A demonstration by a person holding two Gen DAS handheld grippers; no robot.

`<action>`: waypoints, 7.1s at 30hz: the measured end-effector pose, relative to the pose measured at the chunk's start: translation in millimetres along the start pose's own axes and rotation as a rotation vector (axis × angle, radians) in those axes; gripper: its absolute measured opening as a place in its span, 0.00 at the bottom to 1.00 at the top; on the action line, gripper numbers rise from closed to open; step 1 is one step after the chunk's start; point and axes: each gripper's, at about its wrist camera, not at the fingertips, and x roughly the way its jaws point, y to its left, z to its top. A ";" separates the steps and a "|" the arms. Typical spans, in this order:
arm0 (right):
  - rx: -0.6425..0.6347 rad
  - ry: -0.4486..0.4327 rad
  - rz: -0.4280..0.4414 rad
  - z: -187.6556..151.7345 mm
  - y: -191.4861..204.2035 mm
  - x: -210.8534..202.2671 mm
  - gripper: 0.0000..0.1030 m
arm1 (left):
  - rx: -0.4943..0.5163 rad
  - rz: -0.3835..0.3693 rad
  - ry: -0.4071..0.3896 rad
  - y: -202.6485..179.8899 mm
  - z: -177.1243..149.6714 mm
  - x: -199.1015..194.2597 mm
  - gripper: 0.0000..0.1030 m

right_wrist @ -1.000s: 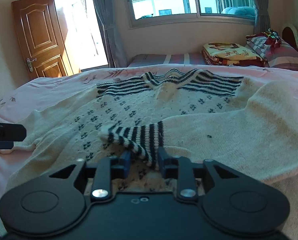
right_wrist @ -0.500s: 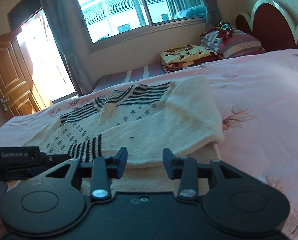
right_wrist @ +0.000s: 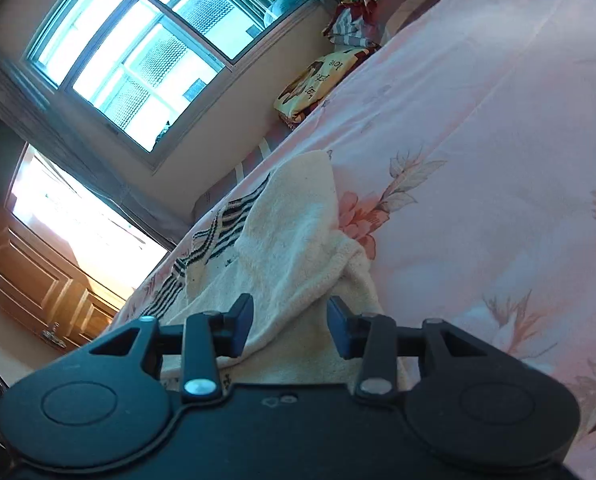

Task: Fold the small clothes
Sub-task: 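Grasp the sweater side edge with the right tool and fold it inward while the left tool pins the cuff, then open the right tool and lift it off the folded side, then reach the left tool to the other striped cuff and grasp it, then carry the cuff across the sweater body and open the left tool, then grasp the sweater side edge with the left tool and fold it inward while the right tool holds the cuff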

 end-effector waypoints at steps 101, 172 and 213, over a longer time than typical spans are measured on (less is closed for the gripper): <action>-0.319 -0.022 -0.146 90.3 9.6 100.0 0.23 | 0.315 0.202 -0.082 -44.5 -23.0 7.9 0.66; -0.452 0.082 -0.204 -10.4 81.6 32.5 0.30 | 0.085 0.047 -0.148 38.1 -3.2 -48.6 0.04; -0.652 0.043 -0.138 -53.7 159.2 67.6 0.05 | 0.179 0.285 -0.143 74.7 -62.5 -74.0 0.26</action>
